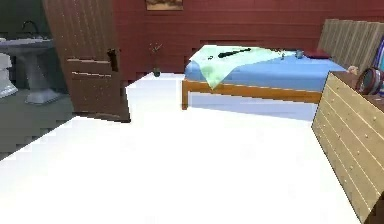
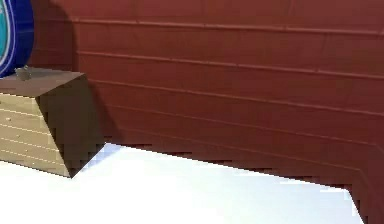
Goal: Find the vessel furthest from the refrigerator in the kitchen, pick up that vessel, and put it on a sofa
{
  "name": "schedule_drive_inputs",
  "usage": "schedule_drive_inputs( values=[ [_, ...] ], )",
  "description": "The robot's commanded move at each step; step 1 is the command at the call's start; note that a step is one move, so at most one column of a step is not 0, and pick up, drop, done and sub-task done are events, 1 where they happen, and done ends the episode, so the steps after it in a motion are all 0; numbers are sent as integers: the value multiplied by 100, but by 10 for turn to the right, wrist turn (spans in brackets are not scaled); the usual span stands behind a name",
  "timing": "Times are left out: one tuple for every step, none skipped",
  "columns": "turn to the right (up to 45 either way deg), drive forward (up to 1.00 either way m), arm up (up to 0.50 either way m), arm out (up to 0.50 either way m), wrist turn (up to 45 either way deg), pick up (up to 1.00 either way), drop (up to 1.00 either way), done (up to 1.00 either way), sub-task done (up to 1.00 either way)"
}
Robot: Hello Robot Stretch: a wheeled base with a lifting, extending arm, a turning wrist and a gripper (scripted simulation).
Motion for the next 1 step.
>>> schedule_drive_inputs(
  values=[
    [0,5,0,0,0,0,0,0,0]
  ],
)
